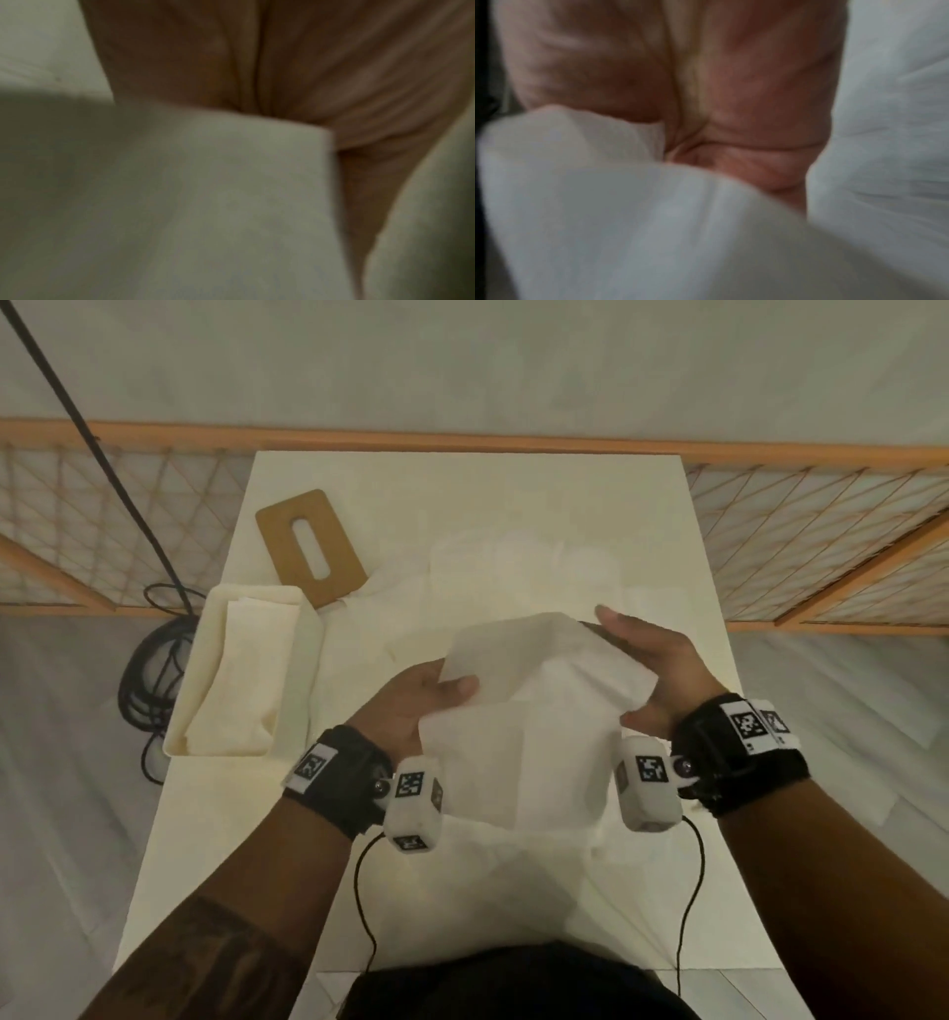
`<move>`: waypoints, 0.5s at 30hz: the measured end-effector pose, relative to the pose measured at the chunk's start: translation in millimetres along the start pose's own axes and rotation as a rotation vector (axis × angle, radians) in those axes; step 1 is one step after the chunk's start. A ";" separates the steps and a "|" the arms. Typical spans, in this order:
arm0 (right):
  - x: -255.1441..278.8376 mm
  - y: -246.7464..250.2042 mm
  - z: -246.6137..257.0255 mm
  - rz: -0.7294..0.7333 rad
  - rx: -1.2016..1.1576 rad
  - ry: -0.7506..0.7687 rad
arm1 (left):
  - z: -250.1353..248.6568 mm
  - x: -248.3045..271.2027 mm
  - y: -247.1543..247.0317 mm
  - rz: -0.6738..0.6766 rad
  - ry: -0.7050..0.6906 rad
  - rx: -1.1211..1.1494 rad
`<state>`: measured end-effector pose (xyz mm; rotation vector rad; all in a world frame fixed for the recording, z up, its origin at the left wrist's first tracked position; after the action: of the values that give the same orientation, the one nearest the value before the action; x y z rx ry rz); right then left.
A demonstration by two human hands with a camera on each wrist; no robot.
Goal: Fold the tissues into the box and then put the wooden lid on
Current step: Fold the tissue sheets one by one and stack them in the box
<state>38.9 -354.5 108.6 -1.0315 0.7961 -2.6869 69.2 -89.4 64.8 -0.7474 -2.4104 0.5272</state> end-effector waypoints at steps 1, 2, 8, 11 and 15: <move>1.1 6.0 -5.9 -0.036 -0.026 -0.019 | 2.0 0.3 0.4 -0.032 -0.038 0.038; 1.9 8.9 -11.1 -0.050 -0.043 -0.037 | 2.9 0.5 2.1 -0.077 -0.072 0.053; 2.9 19.1 -44.1 -0.008 0.098 0.036 | -4.6 9.4 11.5 -0.249 -0.144 -0.193; -0.6 16.0 -45.1 -0.135 0.227 0.098 | -11.2 14.2 16.3 -0.197 -0.144 -0.225; -1.2 20.0 -41.9 -0.258 0.340 0.210 | -16.4 15.2 27.9 -0.160 -0.148 -0.480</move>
<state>11.4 -353.2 71.3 -0.8285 0.2247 -3.0401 79.7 -55.5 69.2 -0.7158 -2.7434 -0.0714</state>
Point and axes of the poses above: each hand's wrist, its own x-axis away from the middle knuckle, its own y-axis out of the back of the hand, z = x × y, the point moved 1 cm from there along -x, towards the middle knuckle, and after that the axes turned 4 degrees about -y, right-handed, at the moved point
